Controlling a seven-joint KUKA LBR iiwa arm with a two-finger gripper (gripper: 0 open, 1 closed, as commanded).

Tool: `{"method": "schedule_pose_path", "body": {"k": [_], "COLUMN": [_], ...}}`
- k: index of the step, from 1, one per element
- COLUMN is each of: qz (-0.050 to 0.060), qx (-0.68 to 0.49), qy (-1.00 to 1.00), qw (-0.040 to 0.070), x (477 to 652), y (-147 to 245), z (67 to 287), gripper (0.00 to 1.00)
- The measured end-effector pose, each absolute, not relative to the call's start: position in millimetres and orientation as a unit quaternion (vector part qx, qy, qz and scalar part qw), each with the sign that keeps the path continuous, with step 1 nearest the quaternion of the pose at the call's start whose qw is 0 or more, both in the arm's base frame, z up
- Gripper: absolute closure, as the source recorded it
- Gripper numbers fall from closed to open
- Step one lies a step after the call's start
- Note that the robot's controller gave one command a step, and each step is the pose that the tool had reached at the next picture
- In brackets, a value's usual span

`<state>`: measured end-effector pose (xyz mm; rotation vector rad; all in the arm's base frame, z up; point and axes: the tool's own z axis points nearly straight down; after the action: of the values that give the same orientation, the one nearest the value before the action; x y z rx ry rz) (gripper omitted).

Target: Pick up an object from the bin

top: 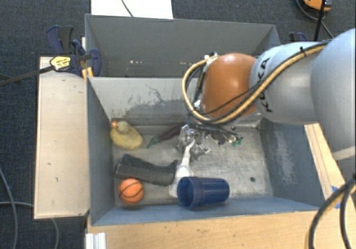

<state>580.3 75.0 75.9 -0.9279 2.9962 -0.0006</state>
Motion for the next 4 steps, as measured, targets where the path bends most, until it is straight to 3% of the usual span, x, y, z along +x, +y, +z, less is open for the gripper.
{"method": "schedule_pose_path", "body": {"k": [3, 4], "qz": [-0.001, -0.001], "qx": [-0.295, -0.293], "qy": [0.956, 0.956], "qw": [-0.002, 0.000], "x": [579.3, 580.4], "y": [73, 73], "z": [113, 136], "gripper": [1.00, 1.00]}}
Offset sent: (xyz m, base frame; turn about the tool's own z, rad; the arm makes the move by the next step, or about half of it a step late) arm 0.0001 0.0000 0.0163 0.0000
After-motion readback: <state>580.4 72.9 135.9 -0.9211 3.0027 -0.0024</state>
